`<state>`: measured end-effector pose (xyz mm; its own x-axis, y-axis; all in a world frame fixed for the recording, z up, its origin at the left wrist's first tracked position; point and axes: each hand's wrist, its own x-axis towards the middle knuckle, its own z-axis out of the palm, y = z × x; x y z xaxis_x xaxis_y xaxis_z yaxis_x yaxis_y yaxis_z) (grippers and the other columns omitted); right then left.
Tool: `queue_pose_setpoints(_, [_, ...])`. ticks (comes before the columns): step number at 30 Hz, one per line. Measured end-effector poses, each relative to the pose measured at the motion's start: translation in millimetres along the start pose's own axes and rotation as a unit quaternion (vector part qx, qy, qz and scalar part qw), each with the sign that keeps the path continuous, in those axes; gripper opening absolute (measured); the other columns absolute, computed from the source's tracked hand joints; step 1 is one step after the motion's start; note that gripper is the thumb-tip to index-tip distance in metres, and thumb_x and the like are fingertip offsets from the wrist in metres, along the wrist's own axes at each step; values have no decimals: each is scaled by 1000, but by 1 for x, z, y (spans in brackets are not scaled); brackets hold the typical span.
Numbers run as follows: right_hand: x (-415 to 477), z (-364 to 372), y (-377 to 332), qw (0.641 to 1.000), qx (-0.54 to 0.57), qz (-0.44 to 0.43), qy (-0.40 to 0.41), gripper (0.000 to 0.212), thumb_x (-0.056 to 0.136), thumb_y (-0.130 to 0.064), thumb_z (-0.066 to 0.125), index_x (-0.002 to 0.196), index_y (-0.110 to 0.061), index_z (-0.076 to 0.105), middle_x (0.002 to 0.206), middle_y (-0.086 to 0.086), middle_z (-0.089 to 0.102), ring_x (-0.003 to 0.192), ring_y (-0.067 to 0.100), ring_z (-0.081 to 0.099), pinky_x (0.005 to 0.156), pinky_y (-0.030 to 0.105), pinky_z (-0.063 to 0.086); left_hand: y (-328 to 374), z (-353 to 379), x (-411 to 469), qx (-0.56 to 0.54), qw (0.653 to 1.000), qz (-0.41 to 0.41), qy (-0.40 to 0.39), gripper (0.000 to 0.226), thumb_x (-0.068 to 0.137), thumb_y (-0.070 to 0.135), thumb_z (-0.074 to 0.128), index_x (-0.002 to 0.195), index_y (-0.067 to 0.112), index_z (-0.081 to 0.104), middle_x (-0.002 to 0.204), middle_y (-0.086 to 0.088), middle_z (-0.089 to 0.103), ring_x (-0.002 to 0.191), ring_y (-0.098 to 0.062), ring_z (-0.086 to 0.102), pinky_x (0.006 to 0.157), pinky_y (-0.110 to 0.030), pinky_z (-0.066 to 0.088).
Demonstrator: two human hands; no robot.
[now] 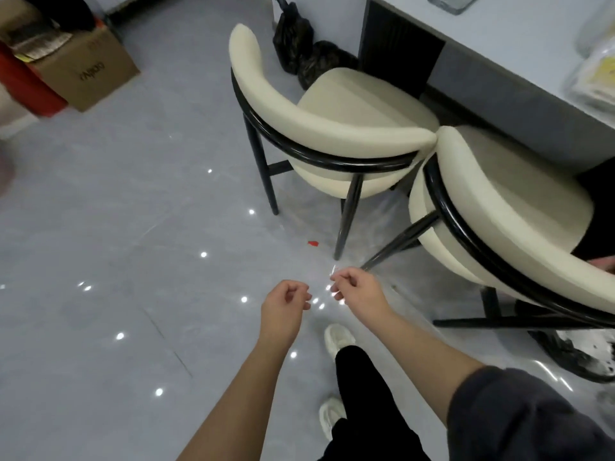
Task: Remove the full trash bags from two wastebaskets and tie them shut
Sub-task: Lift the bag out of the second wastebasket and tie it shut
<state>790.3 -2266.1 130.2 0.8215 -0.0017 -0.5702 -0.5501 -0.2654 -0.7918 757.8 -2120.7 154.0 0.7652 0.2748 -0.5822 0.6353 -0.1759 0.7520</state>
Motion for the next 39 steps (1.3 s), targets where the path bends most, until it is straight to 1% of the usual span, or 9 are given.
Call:
queue_pose_setpoints(7, [-55,-52,39,1000,-17,20,1,14,94,-12,51,89,-13,65,79,5,67,64,14,60,51,7,41,-10,40,-75,-7,1000,-9,-7,10,90,17,57,87,12,65,79,-1,69,69,-12,65,67,-23,49])
queue_pose_setpoints(13, [-75,-102,73,998,-50,17,-28,17,95,-14,49,95,-11,66,83,4,68,70,14,62,59,16,42,-28,95,-118,0,1000,-11,4,10,89,17,57,83,16,65,78,-1,69,67,-11,65,64,-20,47])
queue_pose_setpoints(18, [-103,-175,131,996,-51,13,-67,15,94,-14,50,90,-14,65,79,1,67,67,13,62,59,15,43,-56,181,-172,0,1000,-19,19,11,90,13,56,85,11,66,76,-1,69,64,-10,64,56,-10,46])
queue_pose_setpoints(20, [-117,-213,162,995,-57,10,-85,14,93,-13,52,87,-15,65,77,1,66,66,13,61,61,18,45,-69,224,-198,-12,999,-25,27,11,90,13,56,86,10,66,77,-2,70,64,-10,64,57,-12,47])
queue_pose_setpoints(24, [-137,-289,220,994,-68,10,-86,12,93,-12,53,90,-12,65,73,0,65,63,12,60,55,8,43,-91,311,-232,-21,999,-31,10,12,89,15,56,88,10,66,79,-2,70,67,-12,65,63,-20,47])
queue_pose_setpoints(29, [-138,-357,289,996,-67,46,-41,13,92,-6,53,88,-8,65,70,3,63,55,6,58,49,6,41,-119,396,-234,-13,998,-43,-36,13,90,14,54,88,8,66,80,-4,69,66,-13,64,58,-14,46])
queue_pose_setpoints(34, [-112,-399,354,995,-59,80,-2,14,93,-12,52,86,-13,65,75,4,66,61,15,59,50,8,42,-152,460,-204,17,996,-31,-82,13,90,14,55,81,15,65,78,-2,68,66,-13,64,64,-21,48])
queue_pose_setpoints(37, [-83,-420,395,995,-67,78,10,14,93,-12,52,88,-13,66,77,5,67,63,15,60,53,14,42,-175,500,-181,31,995,-25,-89,14,90,14,54,80,17,64,77,0,68,66,-12,64,61,-18,46])
queue_pose_setpoints(39, [-55,-435,425,996,-60,70,22,15,92,-9,51,88,-12,66,77,6,66,61,14,60,50,13,42,-193,530,-158,37,995,-19,-92,12,90,15,54,84,14,65,77,1,67,64,-11,64,59,-17,44])
